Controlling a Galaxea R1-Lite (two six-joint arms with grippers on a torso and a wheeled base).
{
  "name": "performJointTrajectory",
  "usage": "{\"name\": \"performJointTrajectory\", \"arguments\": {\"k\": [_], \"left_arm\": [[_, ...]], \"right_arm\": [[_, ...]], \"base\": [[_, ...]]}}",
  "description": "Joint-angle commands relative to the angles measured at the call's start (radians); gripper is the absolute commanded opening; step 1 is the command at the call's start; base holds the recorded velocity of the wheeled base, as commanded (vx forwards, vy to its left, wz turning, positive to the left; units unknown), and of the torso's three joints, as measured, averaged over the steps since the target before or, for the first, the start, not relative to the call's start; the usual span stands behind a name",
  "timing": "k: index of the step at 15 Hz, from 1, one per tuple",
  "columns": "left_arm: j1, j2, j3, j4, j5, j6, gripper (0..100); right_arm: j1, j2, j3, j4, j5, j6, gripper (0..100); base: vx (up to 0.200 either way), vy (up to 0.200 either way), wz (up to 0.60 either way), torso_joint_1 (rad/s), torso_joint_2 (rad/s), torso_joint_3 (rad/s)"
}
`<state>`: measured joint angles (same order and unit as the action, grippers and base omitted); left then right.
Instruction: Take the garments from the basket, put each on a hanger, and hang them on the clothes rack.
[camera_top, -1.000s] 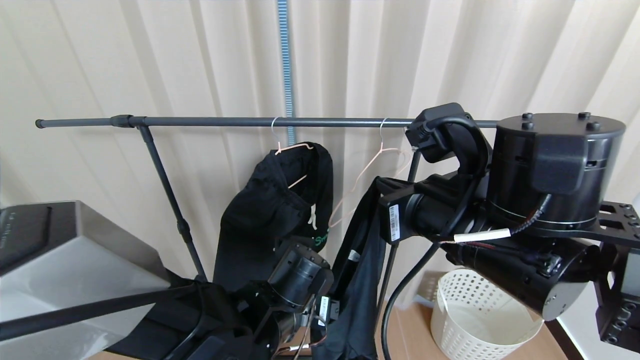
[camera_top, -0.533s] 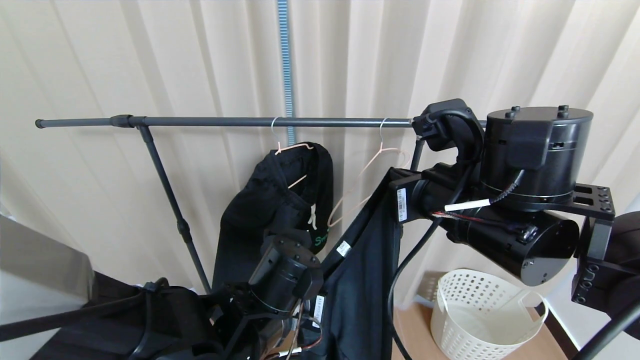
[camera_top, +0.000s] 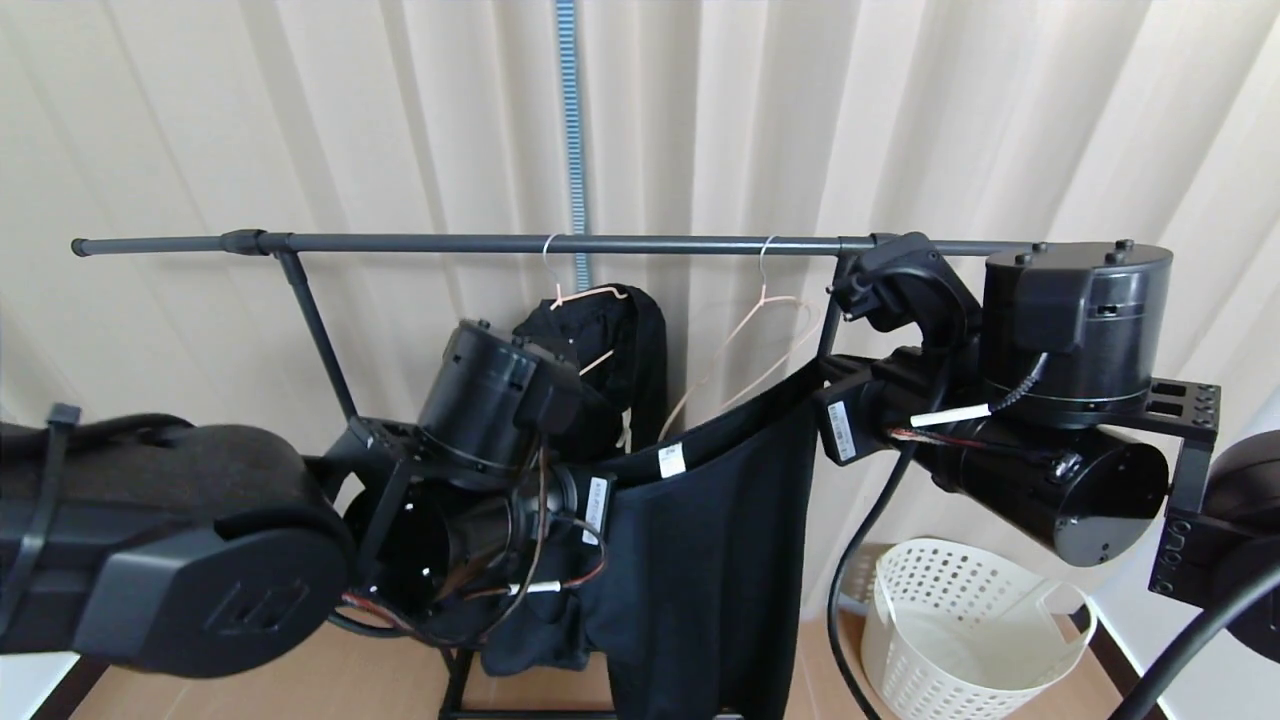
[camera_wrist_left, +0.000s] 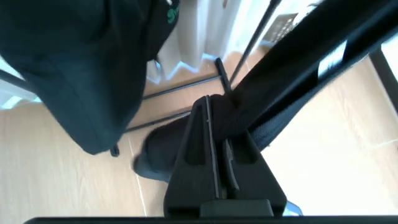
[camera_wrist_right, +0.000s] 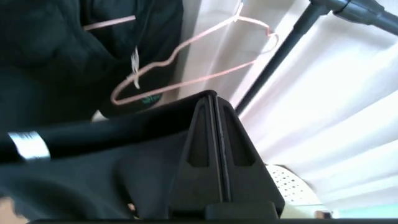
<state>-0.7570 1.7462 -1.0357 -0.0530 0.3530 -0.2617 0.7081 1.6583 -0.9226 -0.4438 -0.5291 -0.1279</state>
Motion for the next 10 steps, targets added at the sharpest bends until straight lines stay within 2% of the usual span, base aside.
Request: {"name": "performJointTrajectory", "arguments": {"k": [1,4,6,8,10], "left_arm": [[0.027,-0.024,-0.092,0.062,-0.011,0.006,0],[0.058,-0.022,-0.122,0.094,-0.078,0.027,0],[0.087,-0.019,-0.124,0.090,-0.094,0.068,0],[0.104,-0.019,-0.127,0.085,-0.140,0.087,0],[0.110,-0.014,-0.145,0.084,-0.160,0.088,0]], "right_arm": [[-0.001,-0.032,0.033,0.001,0.001,-0.022,0],[0.004,-0.106,0.054,0.047,0.005,-0.059,0],[0.037,-0.187,0.037,0.201,0.008,-0.059,0],[0.057,-0.203,0.016,0.290,0.008,-0.056,0],[0.090,-0.184,0.018,0.290,0.008,-0.053,0]], "base": [[0.000,0.000,0.00,0.000,0.00,0.000],[0.000,0.000,0.00,0.000,0.00,0.000],[0.000,0.000,0.00,0.000,0.00,0.000],[0.000,0.000,0.00,0.000,0.00,0.000],[0.000,0.000,0.00,0.000,0.00,0.000]]}}
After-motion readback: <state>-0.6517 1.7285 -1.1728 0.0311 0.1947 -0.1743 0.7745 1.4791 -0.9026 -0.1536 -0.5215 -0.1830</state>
